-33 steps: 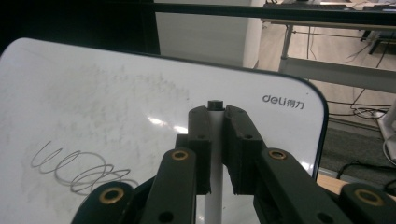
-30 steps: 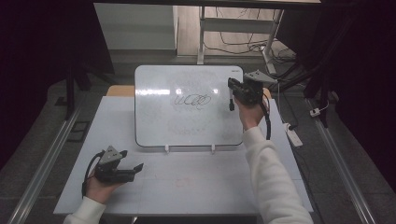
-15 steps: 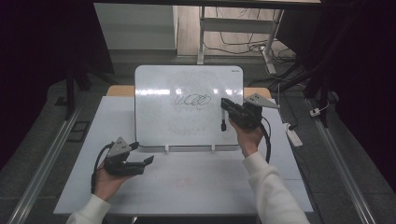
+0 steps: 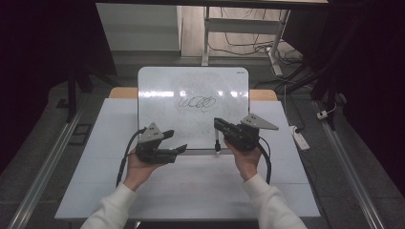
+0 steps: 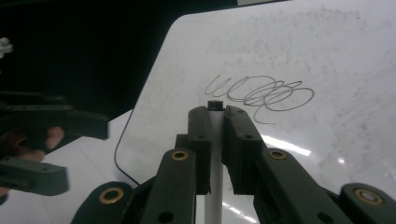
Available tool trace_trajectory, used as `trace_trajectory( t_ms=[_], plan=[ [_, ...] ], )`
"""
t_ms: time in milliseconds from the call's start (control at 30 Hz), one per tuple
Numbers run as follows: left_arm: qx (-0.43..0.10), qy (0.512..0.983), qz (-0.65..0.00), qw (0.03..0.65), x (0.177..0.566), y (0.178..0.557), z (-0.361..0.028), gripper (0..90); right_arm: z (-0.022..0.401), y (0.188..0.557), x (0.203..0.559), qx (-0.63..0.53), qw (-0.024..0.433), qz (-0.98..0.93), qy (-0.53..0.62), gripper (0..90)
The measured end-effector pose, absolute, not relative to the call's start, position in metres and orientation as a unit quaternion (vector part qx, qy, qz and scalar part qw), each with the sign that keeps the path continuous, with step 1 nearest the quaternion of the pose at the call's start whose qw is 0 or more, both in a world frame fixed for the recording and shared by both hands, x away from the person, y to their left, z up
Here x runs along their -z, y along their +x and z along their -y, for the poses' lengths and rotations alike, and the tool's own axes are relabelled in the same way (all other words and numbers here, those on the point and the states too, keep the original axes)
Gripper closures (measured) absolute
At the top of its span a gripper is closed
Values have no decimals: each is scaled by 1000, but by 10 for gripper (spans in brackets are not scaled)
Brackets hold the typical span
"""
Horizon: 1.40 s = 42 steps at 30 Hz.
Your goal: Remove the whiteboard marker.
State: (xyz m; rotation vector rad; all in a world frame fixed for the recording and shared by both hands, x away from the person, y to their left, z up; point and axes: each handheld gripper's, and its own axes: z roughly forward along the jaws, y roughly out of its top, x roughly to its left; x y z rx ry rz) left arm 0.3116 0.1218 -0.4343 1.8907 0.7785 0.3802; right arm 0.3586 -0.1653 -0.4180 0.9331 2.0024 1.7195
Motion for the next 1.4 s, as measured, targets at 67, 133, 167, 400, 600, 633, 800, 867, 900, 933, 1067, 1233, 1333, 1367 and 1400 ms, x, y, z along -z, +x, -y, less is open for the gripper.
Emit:
trace_trajectory(
  t_ms=[67, 133, 167, 400, 600, 633, 800, 867, 900, 933, 1067, 1233, 1333, 1367, 1400],
  plan=[
    [-151, 787, -315, 509, 432, 316, -112, 311, 163, 356, 420, -607, 166, -705, 327, 806],
    [-148, 788, -311, 511, 431, 318, -108, 327, 161, 354, 422, -605, 165, -708, 324, 806],
    [-146, 789, -307, 513, 431, 320, -104, 337, 160, 353, 422, -605, 164, -709, 323, 806],
    [-113, 795, -294, 519, 435, 331, -82, 396, 151, 344, 424, -610, 155, -711, 313, 806],
    [-105, 800, -290, 515, 441, 335, -76, 458, 143, 336, 423, -614, 152, -715, 300, 806],
    [-102, 799, -291, 517, 442, 336, -76, 458, 143, 336, 423, -614, 152, -715, 300, 806],
    [-97, 799, -284, 521, 443, 337, -77, 547, 138, 334, 427, -611, 148, -719, 296, 806],
    [-88, 799, -281, 525, 445, 337, -78, 633, 136, 333, 430, -611, 140, -719, 299, 805],
    [-88, 799, -281, 525, 445, 337, -78, 667, 135, 332, 431, -611, 140, -720, 298, 805],
    [-86, 800, -276, 526, 445, 337, -79, 699, 134, 331, 431, -611, 143, -720, 296, 805],
    [-89, 801, -281, 522, 445, 338, -82, 798, 133, 328, 430, -608, 158, -722, 289, 804],
    [-87, 809, -277, 511, 446, 339, -84, 810, 133, 329, 430, -605, 151, -728, 285, 800],
    [-78, 820, -265, 502, 444, 338, -88, 812, 141, 334, 428, -610, 126, -736, 265, 652],
    [-78, 820, -265, 502, 444, 338, -88, 812, 144, 335, 427, -606, 119, -743, 258, 617],
    [-63, 827, -254, 498, 442, 339, -93, 812, 148, 337, 427, -598, 115, -752, 250, 583]
  ],
)
